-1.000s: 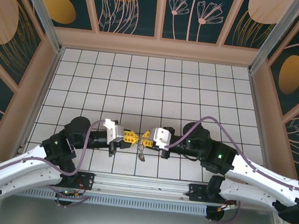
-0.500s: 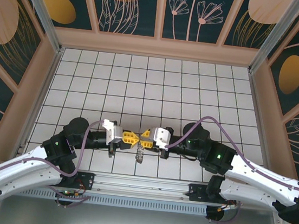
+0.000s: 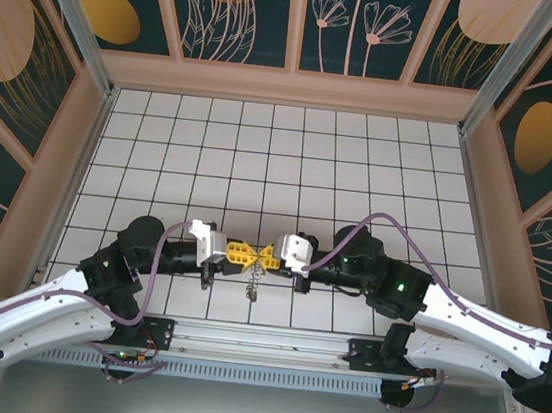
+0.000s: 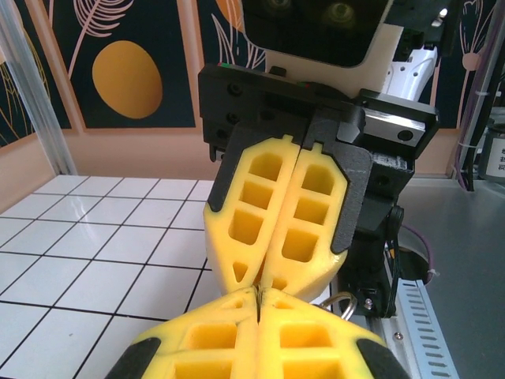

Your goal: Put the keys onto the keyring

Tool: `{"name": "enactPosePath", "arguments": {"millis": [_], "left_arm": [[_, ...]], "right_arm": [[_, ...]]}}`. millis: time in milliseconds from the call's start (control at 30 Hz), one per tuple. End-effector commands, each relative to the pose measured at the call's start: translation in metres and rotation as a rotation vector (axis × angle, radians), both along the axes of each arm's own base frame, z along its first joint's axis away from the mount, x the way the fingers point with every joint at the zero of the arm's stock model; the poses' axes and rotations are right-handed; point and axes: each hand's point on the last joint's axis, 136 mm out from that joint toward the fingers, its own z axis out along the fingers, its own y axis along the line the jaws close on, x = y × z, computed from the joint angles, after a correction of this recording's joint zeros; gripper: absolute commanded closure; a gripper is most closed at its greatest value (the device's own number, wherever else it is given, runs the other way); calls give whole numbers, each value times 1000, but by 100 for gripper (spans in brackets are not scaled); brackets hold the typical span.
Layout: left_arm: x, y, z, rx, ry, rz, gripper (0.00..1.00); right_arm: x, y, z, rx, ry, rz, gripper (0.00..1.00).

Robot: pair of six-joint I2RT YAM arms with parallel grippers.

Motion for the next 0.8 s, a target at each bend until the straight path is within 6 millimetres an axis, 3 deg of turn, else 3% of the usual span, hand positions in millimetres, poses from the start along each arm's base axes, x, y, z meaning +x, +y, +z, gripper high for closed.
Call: {"name": "enactPosePath", "arguments": {"millis": [0, 100, 200, 467, 600, 700, 767], "left_arm": [[-2, -2, 13, -40, -23, -19, 100], [6, -2, 0, 43, 17, 22, 98], [14, -1, -10, 118, 48, 67, 85], [24, 2, -26, 227, 75, 122, 82], [27, 0, -33, 256, 79, 125, 84], [28, -2, -33, 253, 74, 122, 97], [27, -3, -31, 244, 69, 114, 100]], "right_arm": [[2, 1, 5, 25, -24, -7, 100], [5, -2, 8, 15, -42, -25, 100], [12, -4, 6, -24, -71, -54, 100], [16, -1, 7, -88, -113, -51, 100], [16, 0, 7, -96, -118, -48, 100], [16, 1, 5, -106, -114, -45, 100], [17, 1, 2, -116, -116, -50, 100]]}}
